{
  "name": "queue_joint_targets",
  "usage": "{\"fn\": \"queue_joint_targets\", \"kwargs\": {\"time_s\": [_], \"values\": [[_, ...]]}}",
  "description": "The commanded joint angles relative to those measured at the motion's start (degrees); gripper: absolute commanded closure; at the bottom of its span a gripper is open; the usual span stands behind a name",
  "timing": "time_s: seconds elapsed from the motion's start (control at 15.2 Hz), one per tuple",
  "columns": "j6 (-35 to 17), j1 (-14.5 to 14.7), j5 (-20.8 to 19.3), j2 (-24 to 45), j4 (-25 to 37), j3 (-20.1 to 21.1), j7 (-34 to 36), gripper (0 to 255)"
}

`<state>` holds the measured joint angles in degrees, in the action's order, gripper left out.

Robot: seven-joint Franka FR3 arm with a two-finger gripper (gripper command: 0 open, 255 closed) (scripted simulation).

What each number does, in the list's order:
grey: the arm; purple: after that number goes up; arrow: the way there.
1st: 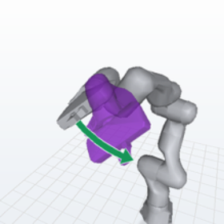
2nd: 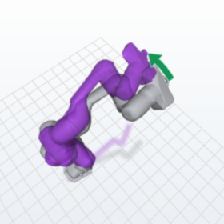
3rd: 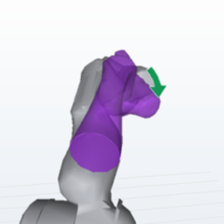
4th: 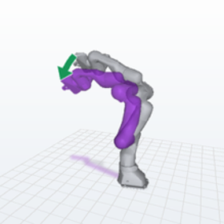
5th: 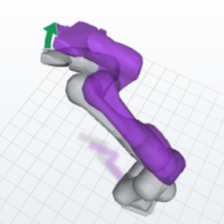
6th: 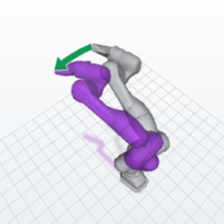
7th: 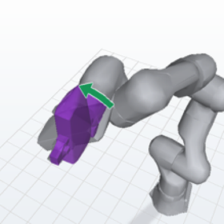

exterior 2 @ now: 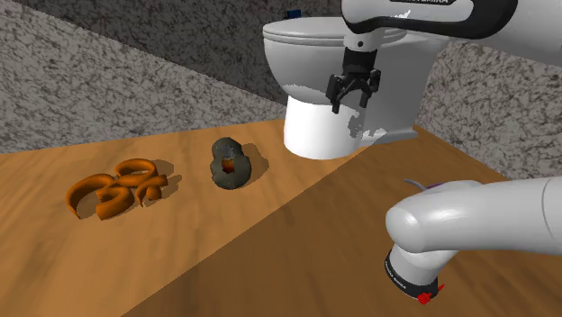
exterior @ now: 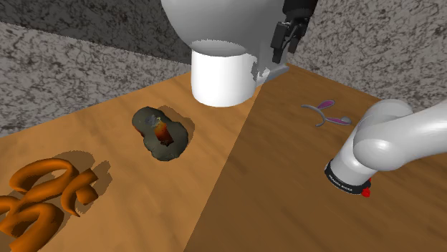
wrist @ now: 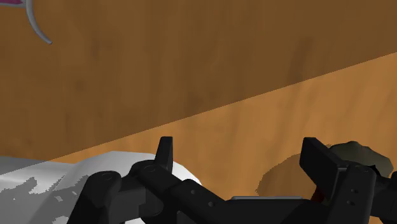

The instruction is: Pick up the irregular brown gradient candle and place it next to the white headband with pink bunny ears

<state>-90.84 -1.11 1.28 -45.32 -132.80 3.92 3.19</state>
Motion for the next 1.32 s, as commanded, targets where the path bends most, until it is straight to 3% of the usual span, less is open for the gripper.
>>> {"fn": "queue_joint_targets", "kwargs": {"time_s": [0.0,0.66,1.25], "values": [[0.00,0.00,0.00,0.00,0.00,0.00,0.00,0],[-13.58,1.39,2.96,15.46,1.38,8.49,8.75,0],[-23.07,1.76,0.54,33.38,8.96,15.41,17.68,0]]}}
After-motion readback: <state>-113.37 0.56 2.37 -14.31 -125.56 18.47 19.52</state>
